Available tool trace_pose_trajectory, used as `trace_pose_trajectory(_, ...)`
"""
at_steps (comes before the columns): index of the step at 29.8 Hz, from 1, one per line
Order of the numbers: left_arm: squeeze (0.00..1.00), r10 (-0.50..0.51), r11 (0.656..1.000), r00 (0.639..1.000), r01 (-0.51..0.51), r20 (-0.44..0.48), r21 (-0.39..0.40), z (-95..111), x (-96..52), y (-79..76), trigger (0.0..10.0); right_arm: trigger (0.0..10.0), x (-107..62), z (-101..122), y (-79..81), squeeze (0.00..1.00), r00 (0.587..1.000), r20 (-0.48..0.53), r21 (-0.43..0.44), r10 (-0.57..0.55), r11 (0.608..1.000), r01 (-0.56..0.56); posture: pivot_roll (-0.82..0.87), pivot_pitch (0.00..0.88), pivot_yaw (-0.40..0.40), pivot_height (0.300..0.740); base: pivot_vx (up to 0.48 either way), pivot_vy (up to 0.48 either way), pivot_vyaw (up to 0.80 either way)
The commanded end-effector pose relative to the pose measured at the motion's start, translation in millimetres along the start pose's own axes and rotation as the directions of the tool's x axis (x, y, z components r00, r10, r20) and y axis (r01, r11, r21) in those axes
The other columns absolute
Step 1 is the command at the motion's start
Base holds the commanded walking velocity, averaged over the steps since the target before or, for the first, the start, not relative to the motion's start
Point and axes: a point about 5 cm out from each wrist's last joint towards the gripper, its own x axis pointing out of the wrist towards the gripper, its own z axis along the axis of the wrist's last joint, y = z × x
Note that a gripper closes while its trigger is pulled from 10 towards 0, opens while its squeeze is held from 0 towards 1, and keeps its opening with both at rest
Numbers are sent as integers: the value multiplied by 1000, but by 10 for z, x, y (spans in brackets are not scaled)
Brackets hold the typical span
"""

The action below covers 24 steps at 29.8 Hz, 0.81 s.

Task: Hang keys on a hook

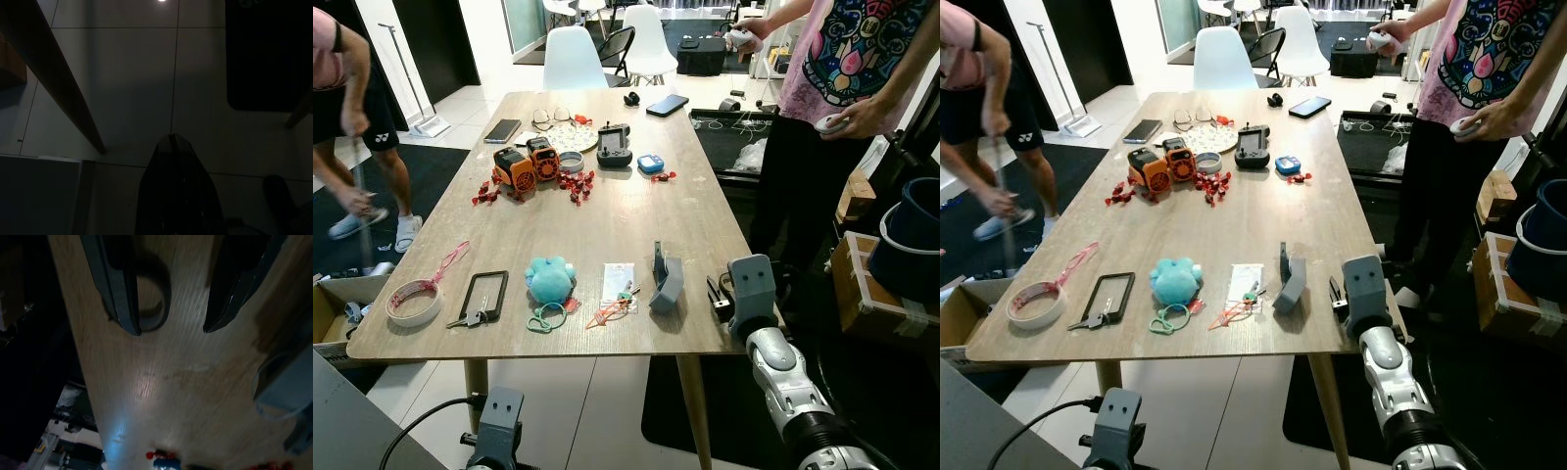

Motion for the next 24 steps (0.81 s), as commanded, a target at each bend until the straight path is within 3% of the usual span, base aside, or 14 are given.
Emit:
trace_pose_trajectory(1,12,-3,1000,1000,3,-15,3,-38,-16,-11,10000,10000,-14,-15,34,0,1000,0,-1,7,1000,-7,28,65,38,740,0,0,0)
trace_pose_trajectory(12,16,-1,1000,1000,1,-17,3,-41,-19,-11,10000,10000,-25,-35,42,0,1000,-8,24,-3,1000,3,28,71,36,740,0,0,0)
trace_pose_trajectory(24,16,1,1000,1000,-1,-18,3,-38,-18,-5,10000,10000,-61,-40,68,0,1000,19,-61,6,998,-5,30,77,38,740,0,0,0)
